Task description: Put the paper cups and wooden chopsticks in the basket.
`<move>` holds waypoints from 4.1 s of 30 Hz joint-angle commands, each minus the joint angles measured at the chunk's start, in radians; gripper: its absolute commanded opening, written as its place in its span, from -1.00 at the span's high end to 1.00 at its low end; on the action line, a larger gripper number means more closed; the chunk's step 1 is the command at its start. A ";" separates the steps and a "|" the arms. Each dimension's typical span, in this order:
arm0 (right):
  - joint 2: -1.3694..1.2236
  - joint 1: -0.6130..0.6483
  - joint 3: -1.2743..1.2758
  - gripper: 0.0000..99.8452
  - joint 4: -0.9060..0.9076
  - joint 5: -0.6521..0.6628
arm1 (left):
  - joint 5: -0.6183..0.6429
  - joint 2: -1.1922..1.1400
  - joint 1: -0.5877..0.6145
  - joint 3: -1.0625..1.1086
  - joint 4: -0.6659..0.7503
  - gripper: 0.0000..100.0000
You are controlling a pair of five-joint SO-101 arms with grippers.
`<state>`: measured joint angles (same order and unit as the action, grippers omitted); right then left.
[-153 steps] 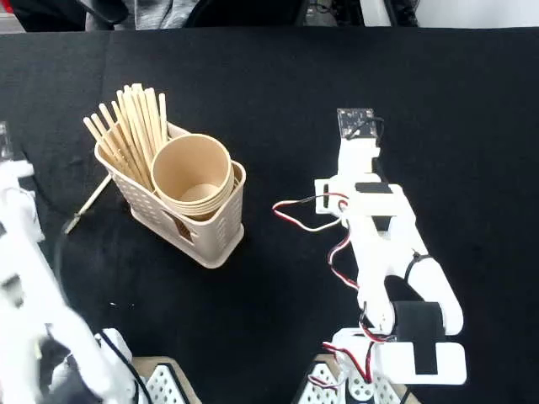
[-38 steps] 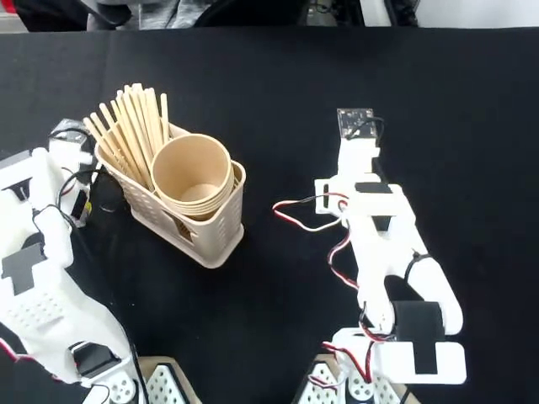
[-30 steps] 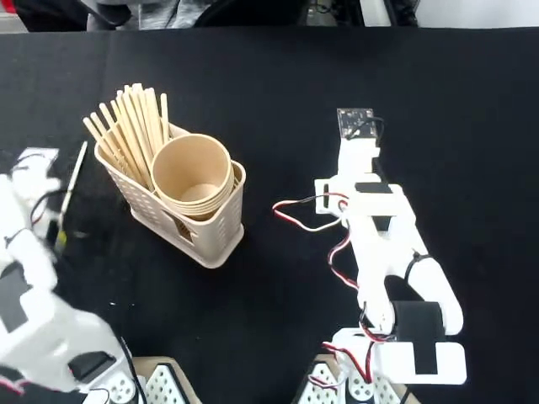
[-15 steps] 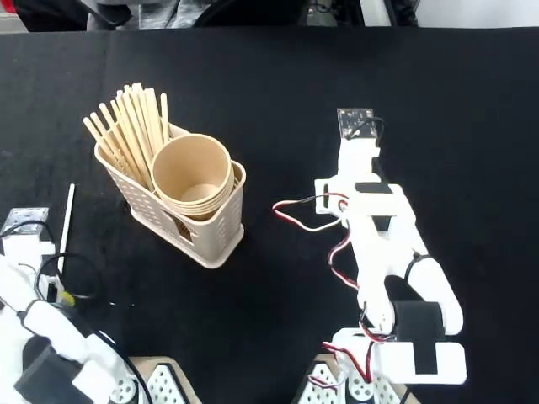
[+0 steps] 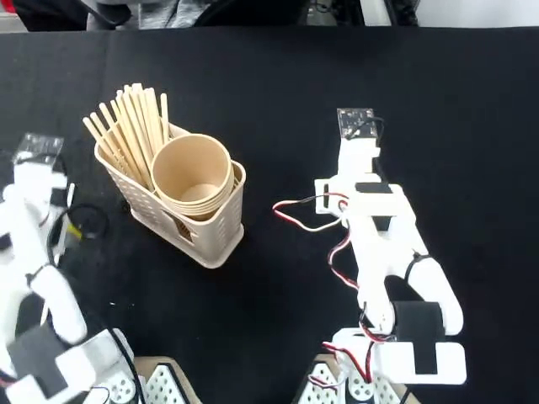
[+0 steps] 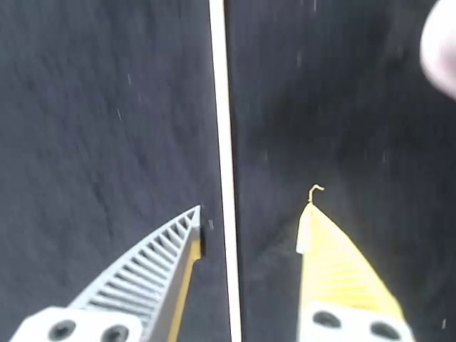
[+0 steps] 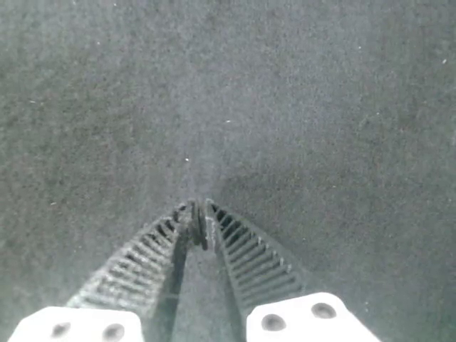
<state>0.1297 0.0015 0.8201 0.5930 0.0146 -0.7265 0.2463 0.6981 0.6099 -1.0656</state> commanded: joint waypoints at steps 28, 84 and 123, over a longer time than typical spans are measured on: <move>0.024 0.012 -0.004 0.97 -0.015 0.000 | 0.071 -0.638 -0.124 -0.651 -0.064 0.88; 0.024 0.012 -0.005 0.97 -0.011 0.000 | 0.848 0.733 -0.245 -0.386 0.563 0.94; 0.027 0.011 -0.005 0.97 -0.011 0.000 | 0.842 0.661 -0.630 -0.140 0.523 0.94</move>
<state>0.1297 0.0015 0.8201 0.5930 0.0146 0.1112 0.9030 0.0706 0.4749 -0.5347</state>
